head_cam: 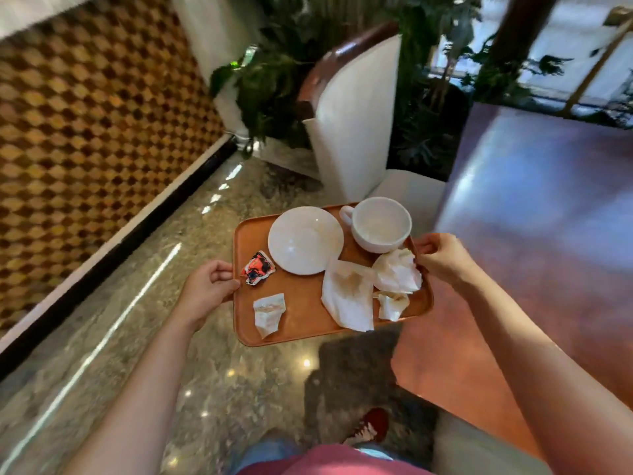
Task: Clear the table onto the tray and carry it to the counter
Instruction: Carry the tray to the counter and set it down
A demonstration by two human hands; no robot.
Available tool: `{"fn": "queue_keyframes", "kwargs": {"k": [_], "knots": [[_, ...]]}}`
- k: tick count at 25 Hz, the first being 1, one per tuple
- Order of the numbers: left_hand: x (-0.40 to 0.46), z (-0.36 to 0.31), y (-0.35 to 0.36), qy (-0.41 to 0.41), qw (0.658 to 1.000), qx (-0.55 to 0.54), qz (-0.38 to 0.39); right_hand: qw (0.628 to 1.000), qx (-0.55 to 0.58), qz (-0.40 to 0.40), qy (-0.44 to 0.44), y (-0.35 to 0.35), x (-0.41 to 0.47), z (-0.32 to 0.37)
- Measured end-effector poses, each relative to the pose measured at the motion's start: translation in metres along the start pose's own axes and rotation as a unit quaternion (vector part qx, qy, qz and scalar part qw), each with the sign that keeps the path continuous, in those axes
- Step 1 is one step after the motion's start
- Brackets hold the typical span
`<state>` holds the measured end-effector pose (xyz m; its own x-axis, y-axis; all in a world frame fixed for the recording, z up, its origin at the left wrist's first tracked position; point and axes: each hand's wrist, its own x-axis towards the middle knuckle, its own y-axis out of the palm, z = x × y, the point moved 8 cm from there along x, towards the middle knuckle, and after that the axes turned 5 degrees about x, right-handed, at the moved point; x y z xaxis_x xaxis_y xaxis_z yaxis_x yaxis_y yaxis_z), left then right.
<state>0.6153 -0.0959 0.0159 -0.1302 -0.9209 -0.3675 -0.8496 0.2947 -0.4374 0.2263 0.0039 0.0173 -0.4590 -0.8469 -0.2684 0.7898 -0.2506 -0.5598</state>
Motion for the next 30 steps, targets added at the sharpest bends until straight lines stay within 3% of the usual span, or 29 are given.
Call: {"fn": "queue_keyframes", "kwargs": {"k": [7,13,21,30], "knots": [[-0.068,0.119,-0.178,-0.082,0.988,-0.041,-0.123,0.991,0.005,0.121,-0.062,0.182,-0.034,0.125],[-0.148,0.223,-0.317,-0.145,0.962,-0.036,-0.227,0.961,-0.007,0.254,-0.105,0.353,-0.086,0.222],[-0.254,0.327,-0.429,-0.229,0.882,-0.145,-0.386,0.883,-0.064,0.412,-0.215,0.543,-0.163,0.353],[-0.330,0.398,-0.517,-0.269,0.786,-0.217,-0.512,0.803,-0.137,0.503,-0.289,0.714,-0.248,0.466]]}}
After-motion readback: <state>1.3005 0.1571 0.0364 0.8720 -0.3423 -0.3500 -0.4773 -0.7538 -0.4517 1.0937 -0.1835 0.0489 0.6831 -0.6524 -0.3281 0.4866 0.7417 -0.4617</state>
